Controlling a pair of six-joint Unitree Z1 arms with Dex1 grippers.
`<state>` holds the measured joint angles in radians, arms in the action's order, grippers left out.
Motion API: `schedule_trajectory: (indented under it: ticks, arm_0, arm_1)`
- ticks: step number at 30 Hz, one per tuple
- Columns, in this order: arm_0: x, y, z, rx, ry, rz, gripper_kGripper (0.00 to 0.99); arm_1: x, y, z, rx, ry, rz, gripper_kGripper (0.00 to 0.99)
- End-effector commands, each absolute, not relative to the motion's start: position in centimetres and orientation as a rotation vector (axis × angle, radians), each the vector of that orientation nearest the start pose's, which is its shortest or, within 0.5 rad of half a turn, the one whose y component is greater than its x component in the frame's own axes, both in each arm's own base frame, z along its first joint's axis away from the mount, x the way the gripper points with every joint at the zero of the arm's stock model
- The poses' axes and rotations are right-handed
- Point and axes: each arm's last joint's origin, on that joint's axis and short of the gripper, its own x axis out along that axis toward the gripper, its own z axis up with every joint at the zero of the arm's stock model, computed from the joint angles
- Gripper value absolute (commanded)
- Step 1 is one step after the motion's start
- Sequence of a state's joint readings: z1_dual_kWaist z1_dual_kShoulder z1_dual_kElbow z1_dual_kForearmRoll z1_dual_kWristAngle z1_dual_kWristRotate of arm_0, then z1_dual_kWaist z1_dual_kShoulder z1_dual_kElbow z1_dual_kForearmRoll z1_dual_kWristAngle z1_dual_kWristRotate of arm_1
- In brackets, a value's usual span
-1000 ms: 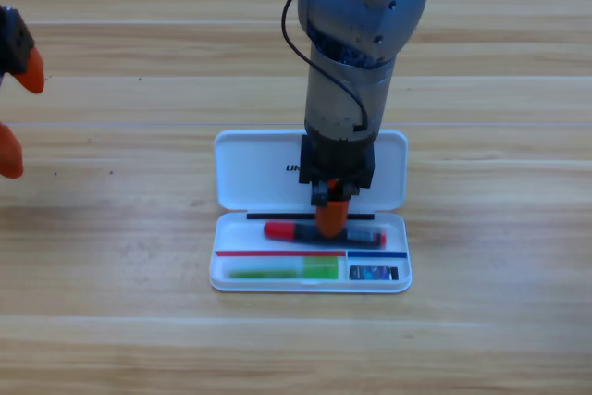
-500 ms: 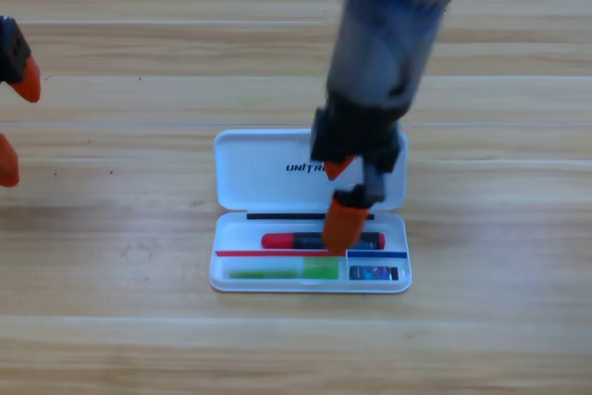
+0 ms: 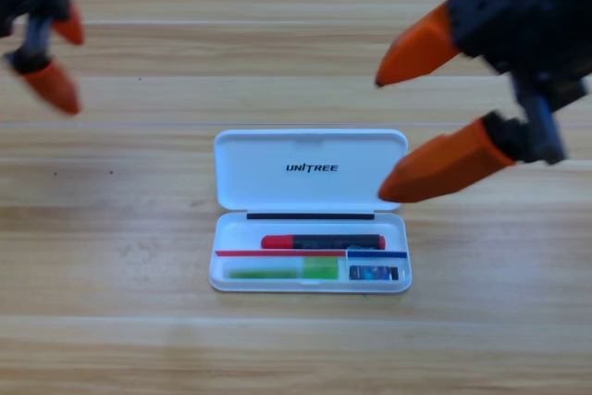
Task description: Clean up eraser and pencils
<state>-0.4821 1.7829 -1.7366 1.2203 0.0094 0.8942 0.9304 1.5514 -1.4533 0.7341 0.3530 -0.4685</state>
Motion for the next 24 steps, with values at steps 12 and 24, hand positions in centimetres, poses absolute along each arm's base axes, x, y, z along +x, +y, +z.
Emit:
schedule_trajectory:
  ticks: [12, 24]
  arm_0:
    - [40.8, -21.7, 26.7, 0.825, 1.007, -1.134, 0.0]
    - [44.0, -18.3, 20.6, 0.584, 1.028, -1.227, 0.0]
  arm_1:
    - [13.3, 22.0, 39.6, -0.568, 0.518, 1.437, 0.986]
    - [13.0, 21.7, 39.8, -0.553, 0.52, 1.436, 0.986]
